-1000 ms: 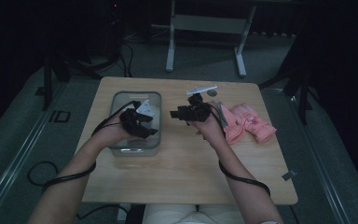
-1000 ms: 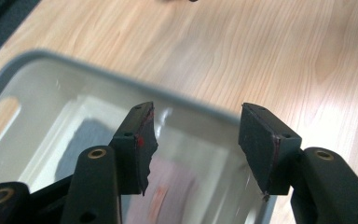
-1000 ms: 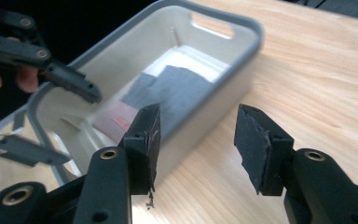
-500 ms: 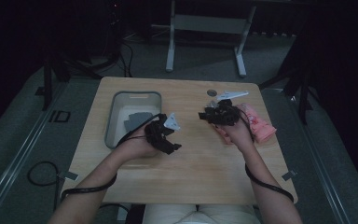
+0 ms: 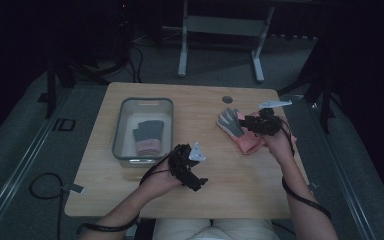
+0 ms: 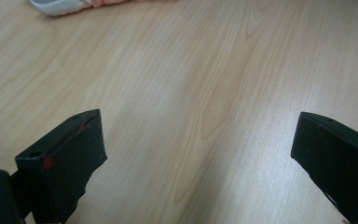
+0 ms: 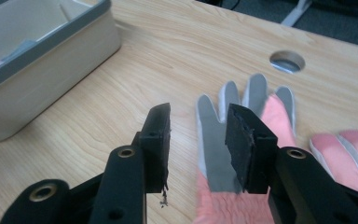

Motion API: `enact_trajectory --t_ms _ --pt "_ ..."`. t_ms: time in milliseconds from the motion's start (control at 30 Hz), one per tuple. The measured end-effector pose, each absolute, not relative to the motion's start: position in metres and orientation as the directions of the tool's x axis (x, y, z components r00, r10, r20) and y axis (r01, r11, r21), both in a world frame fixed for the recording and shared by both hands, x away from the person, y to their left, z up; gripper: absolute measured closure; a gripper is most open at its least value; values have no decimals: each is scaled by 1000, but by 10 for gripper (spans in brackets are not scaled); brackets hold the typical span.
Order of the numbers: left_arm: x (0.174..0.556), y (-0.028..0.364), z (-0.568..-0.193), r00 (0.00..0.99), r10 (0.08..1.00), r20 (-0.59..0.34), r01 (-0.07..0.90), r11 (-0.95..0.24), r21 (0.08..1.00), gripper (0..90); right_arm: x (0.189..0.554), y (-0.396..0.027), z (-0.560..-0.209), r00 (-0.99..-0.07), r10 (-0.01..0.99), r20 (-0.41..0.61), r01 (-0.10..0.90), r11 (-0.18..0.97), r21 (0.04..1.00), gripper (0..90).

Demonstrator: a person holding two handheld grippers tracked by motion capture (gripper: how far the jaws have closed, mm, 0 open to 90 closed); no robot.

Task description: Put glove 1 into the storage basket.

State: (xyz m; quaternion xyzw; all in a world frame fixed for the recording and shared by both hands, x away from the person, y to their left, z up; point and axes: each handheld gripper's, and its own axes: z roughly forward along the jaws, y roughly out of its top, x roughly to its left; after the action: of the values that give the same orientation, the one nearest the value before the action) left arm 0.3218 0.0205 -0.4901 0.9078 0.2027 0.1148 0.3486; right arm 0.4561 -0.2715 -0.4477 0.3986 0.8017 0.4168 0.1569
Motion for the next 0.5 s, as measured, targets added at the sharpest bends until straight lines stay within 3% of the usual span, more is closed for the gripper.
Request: enact_trajectory --t_ms 267,333,500 --pt "312 18 -519 879 476 18 300 -583 755 23 468 -273 -460 -636 771 6 500 407 764 624" --pt "305 18 -529 890 450 76 253 -625 738 22 477 -270 -472 -649 761 -9 506 441 741 636" --pt "296 22 -541 881 457 118 232 -637 735 22 491 -261 -490 -660 749 -60 522 515 680 658"
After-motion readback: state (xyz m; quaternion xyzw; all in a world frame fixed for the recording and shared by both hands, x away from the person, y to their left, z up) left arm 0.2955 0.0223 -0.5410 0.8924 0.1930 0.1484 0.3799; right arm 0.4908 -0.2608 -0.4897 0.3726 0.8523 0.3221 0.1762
